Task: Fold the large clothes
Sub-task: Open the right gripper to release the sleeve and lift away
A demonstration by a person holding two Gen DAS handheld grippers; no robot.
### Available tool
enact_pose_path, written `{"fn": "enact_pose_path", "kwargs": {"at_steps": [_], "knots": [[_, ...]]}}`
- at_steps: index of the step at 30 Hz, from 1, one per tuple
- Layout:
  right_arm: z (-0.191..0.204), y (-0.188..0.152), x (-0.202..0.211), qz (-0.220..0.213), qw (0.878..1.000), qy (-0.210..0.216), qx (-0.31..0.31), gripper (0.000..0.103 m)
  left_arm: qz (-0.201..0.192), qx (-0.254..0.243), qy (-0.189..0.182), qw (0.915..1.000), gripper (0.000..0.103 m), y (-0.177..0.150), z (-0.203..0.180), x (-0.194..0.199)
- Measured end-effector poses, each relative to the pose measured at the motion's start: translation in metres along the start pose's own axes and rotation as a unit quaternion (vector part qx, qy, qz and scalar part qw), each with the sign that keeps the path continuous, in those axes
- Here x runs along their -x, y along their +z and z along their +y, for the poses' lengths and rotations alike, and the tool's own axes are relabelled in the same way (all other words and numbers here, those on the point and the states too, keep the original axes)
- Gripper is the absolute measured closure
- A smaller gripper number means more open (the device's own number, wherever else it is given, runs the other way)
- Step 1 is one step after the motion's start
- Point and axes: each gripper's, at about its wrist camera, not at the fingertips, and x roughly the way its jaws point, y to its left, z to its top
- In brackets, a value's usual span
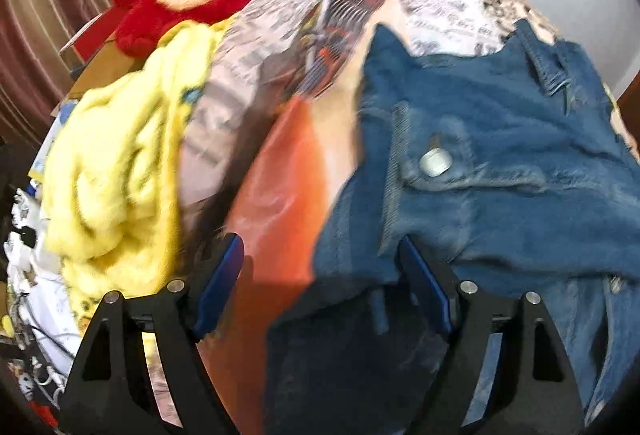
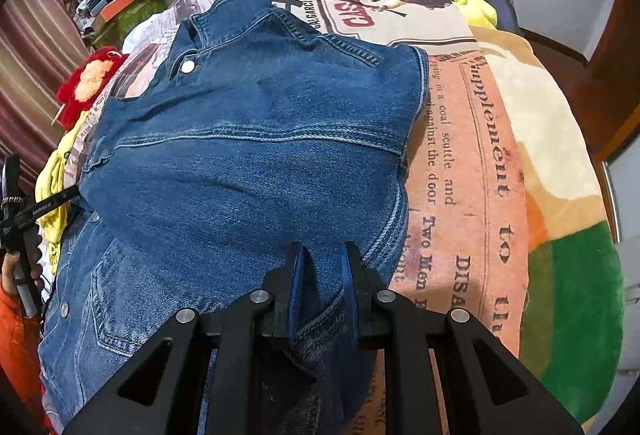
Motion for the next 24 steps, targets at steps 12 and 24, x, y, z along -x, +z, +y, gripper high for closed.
{"fn": "enact_pose_path", "kwargs": {"at_steps": [12,24], "knots": [[0.026,0.034,0.016,-0.016,0.997,-0.054,0.043,0.088,-0.056,-0.044,-0.064,0.9954,0.021,0.015,-0.036,0.051],[-0.012,0.007,-0.002,-0.053,0.972,-0.211,0.087,0.012,-0.002,-0.110,-0.059,0.9922,0.020,0.006,-0.088,0.008]]}}
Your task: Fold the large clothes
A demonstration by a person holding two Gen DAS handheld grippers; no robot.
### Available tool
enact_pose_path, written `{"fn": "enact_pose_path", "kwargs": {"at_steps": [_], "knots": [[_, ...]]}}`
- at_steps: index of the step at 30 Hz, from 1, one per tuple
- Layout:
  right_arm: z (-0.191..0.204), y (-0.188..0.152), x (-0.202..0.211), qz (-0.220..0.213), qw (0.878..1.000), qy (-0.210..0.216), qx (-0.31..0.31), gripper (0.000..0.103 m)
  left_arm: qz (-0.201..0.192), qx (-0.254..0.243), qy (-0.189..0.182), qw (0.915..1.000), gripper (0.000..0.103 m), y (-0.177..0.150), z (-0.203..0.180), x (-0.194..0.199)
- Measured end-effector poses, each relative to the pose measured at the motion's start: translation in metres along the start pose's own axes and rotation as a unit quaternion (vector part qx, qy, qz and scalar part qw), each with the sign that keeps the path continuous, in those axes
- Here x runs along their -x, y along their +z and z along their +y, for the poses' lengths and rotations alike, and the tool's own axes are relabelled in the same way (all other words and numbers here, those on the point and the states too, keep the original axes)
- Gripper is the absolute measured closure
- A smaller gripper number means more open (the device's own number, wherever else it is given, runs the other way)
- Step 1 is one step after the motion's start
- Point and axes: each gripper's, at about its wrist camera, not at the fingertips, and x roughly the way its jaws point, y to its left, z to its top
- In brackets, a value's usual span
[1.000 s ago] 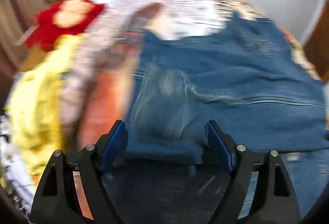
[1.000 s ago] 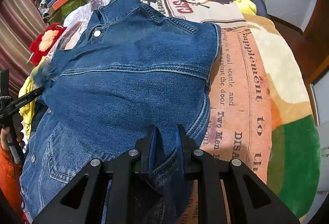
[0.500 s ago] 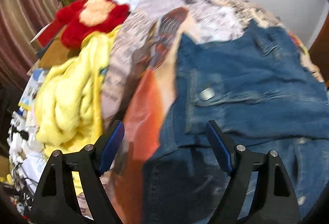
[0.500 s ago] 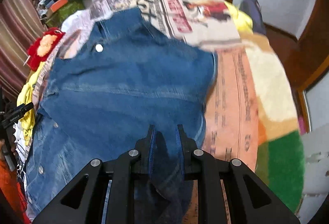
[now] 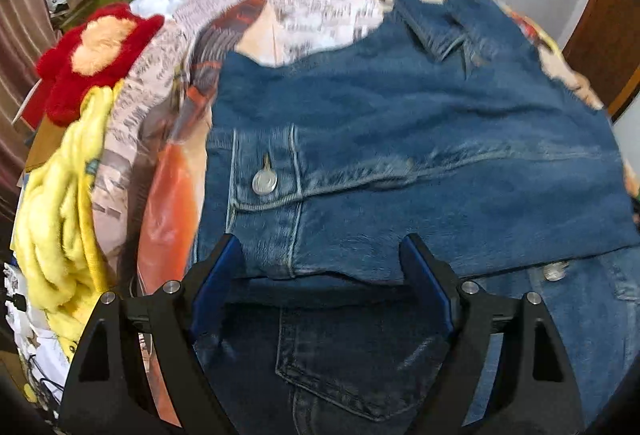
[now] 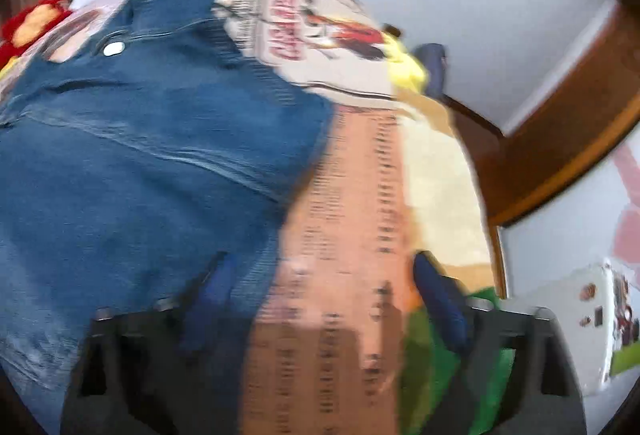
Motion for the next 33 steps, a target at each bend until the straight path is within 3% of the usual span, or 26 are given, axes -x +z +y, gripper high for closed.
{"fn": "enact_pose_path", "kwargs": {"at_steps": [2,5,13,21,23,27,29,30,32,33], "knots": [[-0.020,-0.003,-0.005,0.028,0.998,0.046,-0.039,0.012,0.004,0.003,0.002,1.0000,0.016,-0.004,0.003,-0.005],[-0.042,-0.005,-0.008,0.047,0.992,0.076,-0.084,0.012,0.008,0.012,0.004,0.9999,0.015,-0.004,0.013,-0.002],[-0.069,0.027,0.007,0.018,0.970,0.174,-0.171,0.012,-0.026,0.047,0.023,0.9983,0.015,0.022,0.056,0.019],[-0.058,0.066,-0.017,0.012,0.949,0.235,-0.211,0.014,0.010,0.096,-0.028,0.9950,0.015,0.066,0.093,-0.017],[-0.056,0.070,-0.030,0.016,0.947,0.228,-0.224,0.017,0.018,0.106,-0.049,0.9930,0.015,0.073,0.096,-0.029],[-0.049,0.073,-0.062,0.054,0.940,0.238,-0.240,0.037,0.036,0.130,-0.095,0.9863,0.016,0.088,0.100,-0.057],[-0.048,0.072,-0.076,0.072,0.931,0.249,-0.256,0.049,0.040,0.139,-0.099,0.9846,0.018,0.095,0.102,-0.069],[-0.047,0.071,-0.081,0.080,0.927,0.259,-0.258,0.058,0.042,0.143,-0.095,0.9842,0.023,0.099,0.102,-0.075],[-0.045,0.073,-0.090,0.090,0.920,0.281,-0.257,0.064,0.046,0.145,-0.093,0.9840,0.032,0.106,0.102,-0.087],[-0.044,0.075,-0.092,0.089,0.921,0.281,-0.254,0.071,0.049,0.146,-0.093,0.9836,0.043,0.108,0.102,-0.092]]}}
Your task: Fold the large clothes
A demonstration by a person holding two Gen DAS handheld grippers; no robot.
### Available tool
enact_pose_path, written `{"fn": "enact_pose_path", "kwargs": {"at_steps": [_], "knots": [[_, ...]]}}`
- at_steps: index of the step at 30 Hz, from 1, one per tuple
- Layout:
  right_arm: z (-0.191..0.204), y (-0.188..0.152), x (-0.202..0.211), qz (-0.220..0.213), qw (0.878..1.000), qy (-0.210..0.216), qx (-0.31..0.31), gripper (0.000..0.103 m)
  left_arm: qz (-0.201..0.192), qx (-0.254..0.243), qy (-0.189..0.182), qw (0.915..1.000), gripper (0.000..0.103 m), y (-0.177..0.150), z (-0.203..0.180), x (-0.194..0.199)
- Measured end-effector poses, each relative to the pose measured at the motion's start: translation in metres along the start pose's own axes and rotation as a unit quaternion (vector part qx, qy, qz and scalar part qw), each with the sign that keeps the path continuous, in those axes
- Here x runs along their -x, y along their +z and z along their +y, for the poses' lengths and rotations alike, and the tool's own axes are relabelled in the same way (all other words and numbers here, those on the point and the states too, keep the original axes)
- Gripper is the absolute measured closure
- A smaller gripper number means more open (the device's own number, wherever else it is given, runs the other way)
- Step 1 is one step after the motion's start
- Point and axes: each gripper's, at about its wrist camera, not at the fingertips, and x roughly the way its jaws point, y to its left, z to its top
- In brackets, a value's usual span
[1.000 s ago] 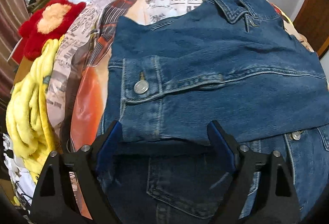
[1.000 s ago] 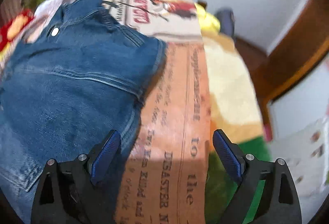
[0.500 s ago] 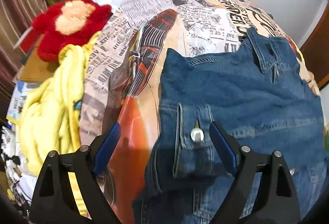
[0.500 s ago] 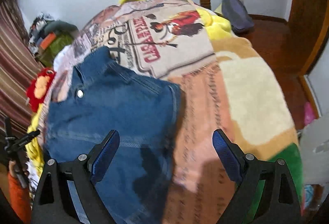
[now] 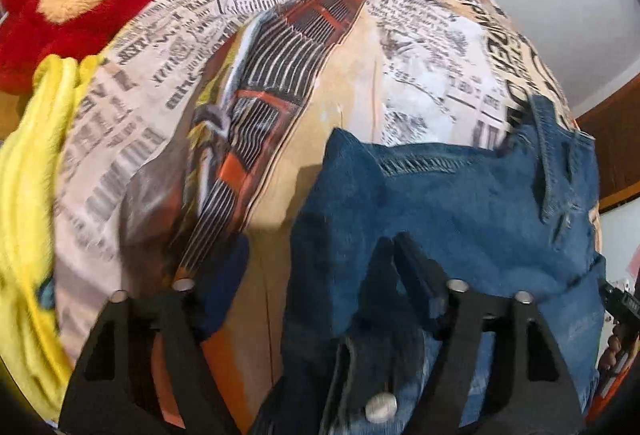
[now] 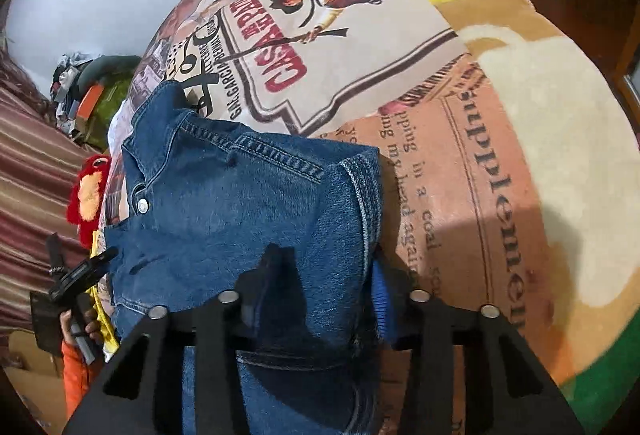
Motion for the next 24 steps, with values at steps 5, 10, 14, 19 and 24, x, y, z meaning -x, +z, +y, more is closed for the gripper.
{"fn": "enact_pose_path", "kwargs": {"at_steps": [5,10,14,19,24], "knots": [[0.007,0.007,-0.003,-0.012,0.999,-0.016,0.026,0.090,-0.003,0.006,-0.024,0.9997,0.082,0.008,-0.006,-0.011],[0.023,0.028,0.005,-0.039,0.997,-0.039,0.054,0.094,-0.040,-0.039,0.029,0.9980,0.092,0.010,-0.028,0.005],[0.044,0.048,0.014,-0.068,0.995,-0.035,0.068,0.094,-0.091,-0.071,0.075,0.9905,0.092,0.014,-0.041,0.029],[0.073,0.064,0.016,-0.100,0.988,-0.053,0.109,0.094,-0.121,-0.061,0.080,0.9875,0.092,0.031,-0.032,0.049],[0.094,0.091,0.010,-0.119,0.983,-0.061,0.126,0.094,-0.136,-0.053,0.086,0.9855,0.092,0.040,-0.024,0.058]]}}
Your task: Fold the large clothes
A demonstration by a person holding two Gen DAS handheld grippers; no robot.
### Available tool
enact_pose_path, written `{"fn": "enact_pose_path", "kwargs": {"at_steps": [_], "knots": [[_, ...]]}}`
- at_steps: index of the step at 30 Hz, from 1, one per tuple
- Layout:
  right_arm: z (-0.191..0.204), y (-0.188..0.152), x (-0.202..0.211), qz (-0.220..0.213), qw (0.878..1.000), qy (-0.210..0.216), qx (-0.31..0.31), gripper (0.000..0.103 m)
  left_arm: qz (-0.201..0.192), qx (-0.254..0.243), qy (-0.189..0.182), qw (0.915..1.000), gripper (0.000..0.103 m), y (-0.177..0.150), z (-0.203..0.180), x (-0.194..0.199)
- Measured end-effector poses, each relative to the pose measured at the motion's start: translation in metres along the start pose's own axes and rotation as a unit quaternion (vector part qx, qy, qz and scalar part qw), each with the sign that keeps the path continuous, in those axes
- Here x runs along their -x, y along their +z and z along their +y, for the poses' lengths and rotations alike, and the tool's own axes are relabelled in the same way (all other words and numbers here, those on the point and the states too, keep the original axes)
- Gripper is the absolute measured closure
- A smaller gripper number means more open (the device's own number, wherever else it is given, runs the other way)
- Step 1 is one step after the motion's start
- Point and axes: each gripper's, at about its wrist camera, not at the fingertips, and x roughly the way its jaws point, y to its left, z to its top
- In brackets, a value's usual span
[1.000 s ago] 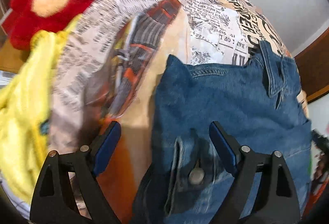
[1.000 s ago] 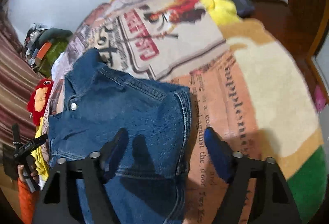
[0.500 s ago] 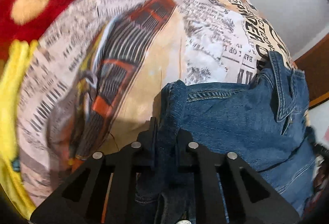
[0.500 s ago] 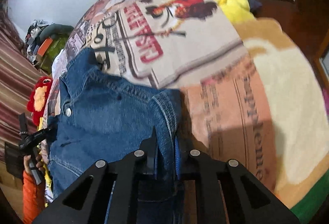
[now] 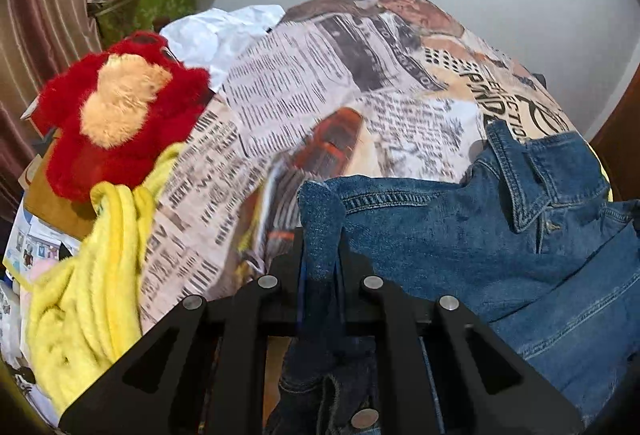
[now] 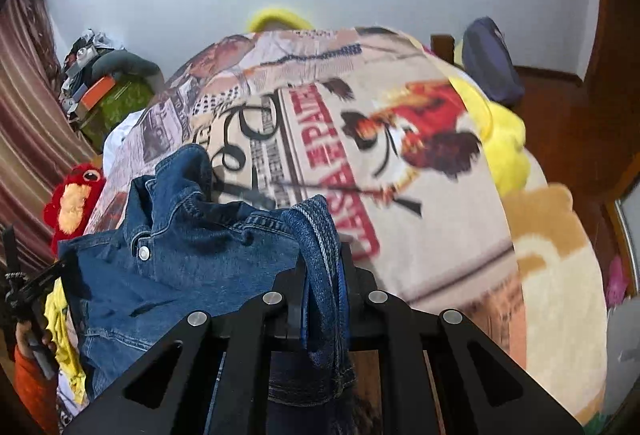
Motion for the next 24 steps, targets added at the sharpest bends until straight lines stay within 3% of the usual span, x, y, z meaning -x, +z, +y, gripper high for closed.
{"fn": "enact_pose_path", "kwargs": {"at_steps": [4,12,17,21,23,24], "knots": [[0.004,0.007,-0.024,0.010,1.000,-0.025,0.016,0.094,0.001,-0.005,0.018,0.9998,0.092,0.002,0.006,-0.009],[-0.013,-0.011,-0.072,0.049,0.996,-0.059,0.036,0.093,0.038,0.000,0.036,0.9986,0.091,-0.006,0.013,-0.050],[0.000,-0.022,-0.075,0.045,0.988,-0.100,0.110,0.088,0.053,0.026,0.025,0.9980,0.085,-0.012,0.021,-0.065],[0.010,-0.028,-0.073,0.040,0.978,-0.131,0.158,0.087,0.054,0.006,0.040,0.9977,0.082,-0.014,0.016,-0.064],[0.013,-0.032,-0.071,0.034,0.974,-0.146,0.169,0.078,0.057,0.001,0.048,0.9972,0.081,-0.016,0.014,-0.063],[0.013,-0.033,-0.070,0.030,0.970,-0.167,0.172,0.053,0.058,-0.002,0.048,0.9972,0.081,-0.017,0.014,-0.062]]}}
